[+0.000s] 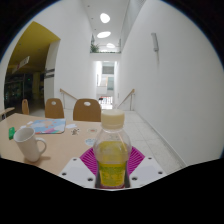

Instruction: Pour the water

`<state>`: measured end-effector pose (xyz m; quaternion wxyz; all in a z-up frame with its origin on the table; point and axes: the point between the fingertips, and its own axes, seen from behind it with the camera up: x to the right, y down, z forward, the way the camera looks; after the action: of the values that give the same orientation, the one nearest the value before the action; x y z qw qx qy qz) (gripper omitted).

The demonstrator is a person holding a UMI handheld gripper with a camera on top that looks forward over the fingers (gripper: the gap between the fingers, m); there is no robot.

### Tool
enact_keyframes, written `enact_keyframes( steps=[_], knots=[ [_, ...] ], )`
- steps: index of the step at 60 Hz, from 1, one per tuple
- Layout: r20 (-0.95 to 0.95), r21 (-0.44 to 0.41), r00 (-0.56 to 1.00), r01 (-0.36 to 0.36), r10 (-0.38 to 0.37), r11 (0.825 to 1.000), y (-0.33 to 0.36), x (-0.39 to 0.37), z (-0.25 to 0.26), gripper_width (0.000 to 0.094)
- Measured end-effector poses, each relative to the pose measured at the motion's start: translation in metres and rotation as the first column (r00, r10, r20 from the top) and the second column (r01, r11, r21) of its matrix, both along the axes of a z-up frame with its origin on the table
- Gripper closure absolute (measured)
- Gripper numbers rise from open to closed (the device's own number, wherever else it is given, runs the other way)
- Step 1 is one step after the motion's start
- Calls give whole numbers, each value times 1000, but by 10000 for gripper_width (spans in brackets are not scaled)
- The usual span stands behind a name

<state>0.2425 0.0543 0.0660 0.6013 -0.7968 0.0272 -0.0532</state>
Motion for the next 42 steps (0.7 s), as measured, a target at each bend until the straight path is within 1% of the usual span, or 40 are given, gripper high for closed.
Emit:
enact_keyframes(
  steps=[2,4,8,10,11,14,15,16,18,23,28,37,42],
  knots=[
    [-2,8,1000,-3,3,1000,-2,3,-4,600],
    [-13,12,1000,-3,3,1000,-2,3,-5,580],
    [-43,-4,999,-1,1,1000,-4,3,-9,479],
    [-50,-22,999,-7,6,1000,1,2,-9,434],
    [-53,-37,999,-6,4,999,-7,5,-8,404],
    [-55,-90,998,8,-13,996,-15,8,-16,171],
    [-53,-99,999,5,-10,995,-17,8,-17,77],
    [-49,-101,999,5,-10,995,-19,9,-17,50],
    [-47,-97,999,-8,3,995,-13,4,-22,80],
    [-59,-108,998,-33,26,994,-41,5,-13,76],
    [-99,-94,993,-66,57,993,-64,-6,-8,77],
    [-190,-88,972,-156,137,984,-120,-31,-8,81],
    [-228,-74,960,-185,164,980,-151,-37,-9,79]
  ],
)
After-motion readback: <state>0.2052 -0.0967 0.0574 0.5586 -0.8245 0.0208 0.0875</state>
